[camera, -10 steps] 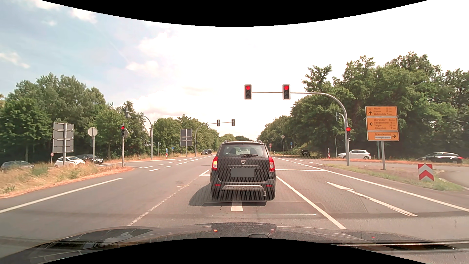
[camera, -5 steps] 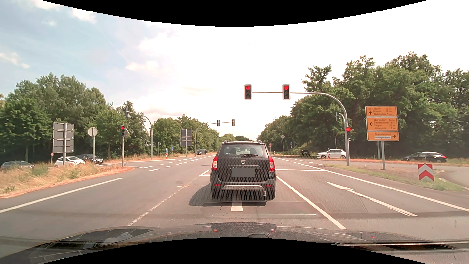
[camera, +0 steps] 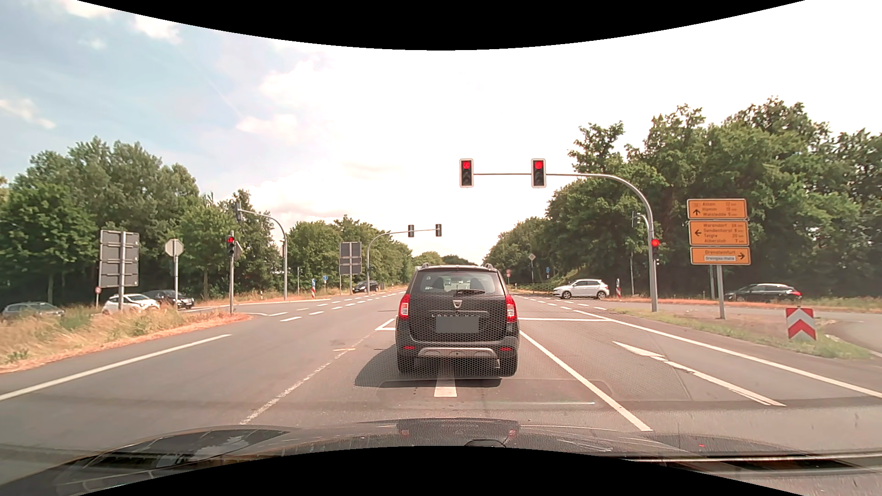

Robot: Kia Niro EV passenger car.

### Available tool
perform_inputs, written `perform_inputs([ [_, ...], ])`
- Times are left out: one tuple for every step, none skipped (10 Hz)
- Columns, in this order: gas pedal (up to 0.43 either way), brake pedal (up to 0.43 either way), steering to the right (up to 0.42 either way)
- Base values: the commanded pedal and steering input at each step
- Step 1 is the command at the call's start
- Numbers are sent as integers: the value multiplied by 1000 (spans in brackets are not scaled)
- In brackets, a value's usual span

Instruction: Follow the waypoints while adhering to traffic rules and regulations

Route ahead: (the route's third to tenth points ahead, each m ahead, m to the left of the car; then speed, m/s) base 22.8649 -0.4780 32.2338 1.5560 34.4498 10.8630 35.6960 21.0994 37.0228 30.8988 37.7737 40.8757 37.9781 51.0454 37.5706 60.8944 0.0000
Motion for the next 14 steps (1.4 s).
perform_inputs([
  [0, 177, -4],
  [0, 177, -3],
  [0, 177, -4],
  [0, 171, -4],
  [0, 177, -3],
  [0, 171, -4],
  [0, 177, -3],
  [0, 171, -3],
  [0, 177, -4],
  [0, 171, -4],
  [0, 177, -3],
  [0, 177, -4],
  [0, 177, -3],
  [0, 177, -3],
])
